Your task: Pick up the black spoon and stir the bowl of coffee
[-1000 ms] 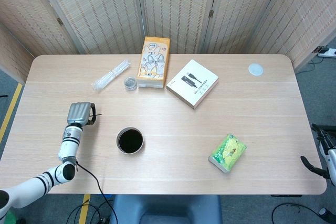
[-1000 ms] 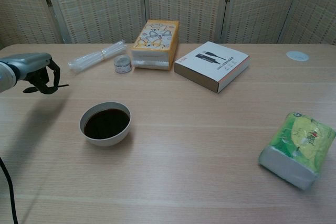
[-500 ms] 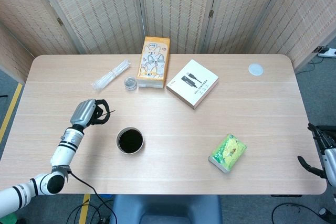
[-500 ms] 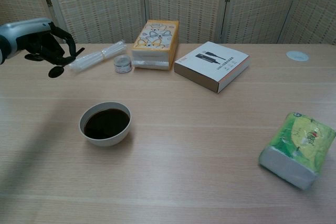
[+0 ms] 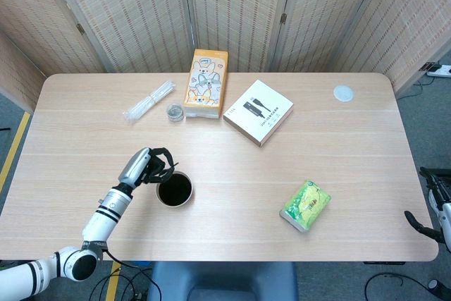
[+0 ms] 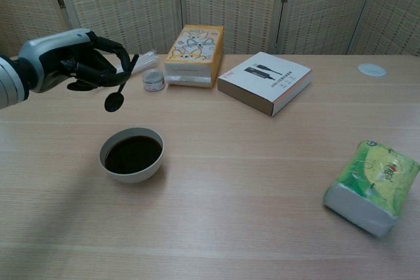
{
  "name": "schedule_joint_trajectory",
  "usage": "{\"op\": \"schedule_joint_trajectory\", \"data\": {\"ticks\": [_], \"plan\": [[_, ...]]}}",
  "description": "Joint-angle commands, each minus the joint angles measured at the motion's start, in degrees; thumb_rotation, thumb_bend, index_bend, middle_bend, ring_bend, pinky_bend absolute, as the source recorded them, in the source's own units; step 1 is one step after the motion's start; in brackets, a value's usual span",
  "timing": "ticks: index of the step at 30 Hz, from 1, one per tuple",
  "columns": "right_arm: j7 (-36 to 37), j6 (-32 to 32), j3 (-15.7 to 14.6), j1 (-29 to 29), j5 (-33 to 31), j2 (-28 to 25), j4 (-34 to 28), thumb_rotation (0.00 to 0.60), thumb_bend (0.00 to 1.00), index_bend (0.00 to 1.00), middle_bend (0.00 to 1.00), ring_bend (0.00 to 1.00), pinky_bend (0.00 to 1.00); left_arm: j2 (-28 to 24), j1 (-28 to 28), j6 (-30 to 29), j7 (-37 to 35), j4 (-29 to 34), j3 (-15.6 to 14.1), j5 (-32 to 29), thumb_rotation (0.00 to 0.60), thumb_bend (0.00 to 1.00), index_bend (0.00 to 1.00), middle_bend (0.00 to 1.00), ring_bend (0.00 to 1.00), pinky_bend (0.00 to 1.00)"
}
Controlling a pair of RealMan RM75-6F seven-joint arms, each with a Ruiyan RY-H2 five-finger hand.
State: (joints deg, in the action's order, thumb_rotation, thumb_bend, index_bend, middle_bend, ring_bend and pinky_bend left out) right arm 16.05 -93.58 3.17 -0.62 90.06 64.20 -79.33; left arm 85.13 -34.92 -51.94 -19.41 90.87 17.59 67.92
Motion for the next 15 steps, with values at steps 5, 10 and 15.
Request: {"op": "schedule_joint_trajectory", "data": {"ticks": [5,10,15], "plan": [[-0.5,-0.4,-0.1,-0.2,0.4,-0.3,-0.7,0.600,0.17,0.09,0.21,0.34,0.21,5.6,-0.5,-2.4,0.1,-4.0,-2.2,1.7,0.600,0.46,0.66,1.00,0.95,1.00],[-0.7,-0.9,-0.1,-0.5,0.3,-0.6,-1.1,0.600,0.17,0.09,0.21,0.34,0.21,8.6,-0.4,-5.0,3.0,-7.4,-3.9,3.5,0.600,0.46,0.65,1.00,0.95,1.00],[-1.0,-1.0,-0.1,-0.5,0.7,-0.5,-1.4,0.600,0.17,0.09,0.21,0.34,0.21,11.1,-0.4,-6.2,5.3,-10.7,-5.4,4.5,0.600,0.46,0.66,1.00,0.95,1.00]]}}
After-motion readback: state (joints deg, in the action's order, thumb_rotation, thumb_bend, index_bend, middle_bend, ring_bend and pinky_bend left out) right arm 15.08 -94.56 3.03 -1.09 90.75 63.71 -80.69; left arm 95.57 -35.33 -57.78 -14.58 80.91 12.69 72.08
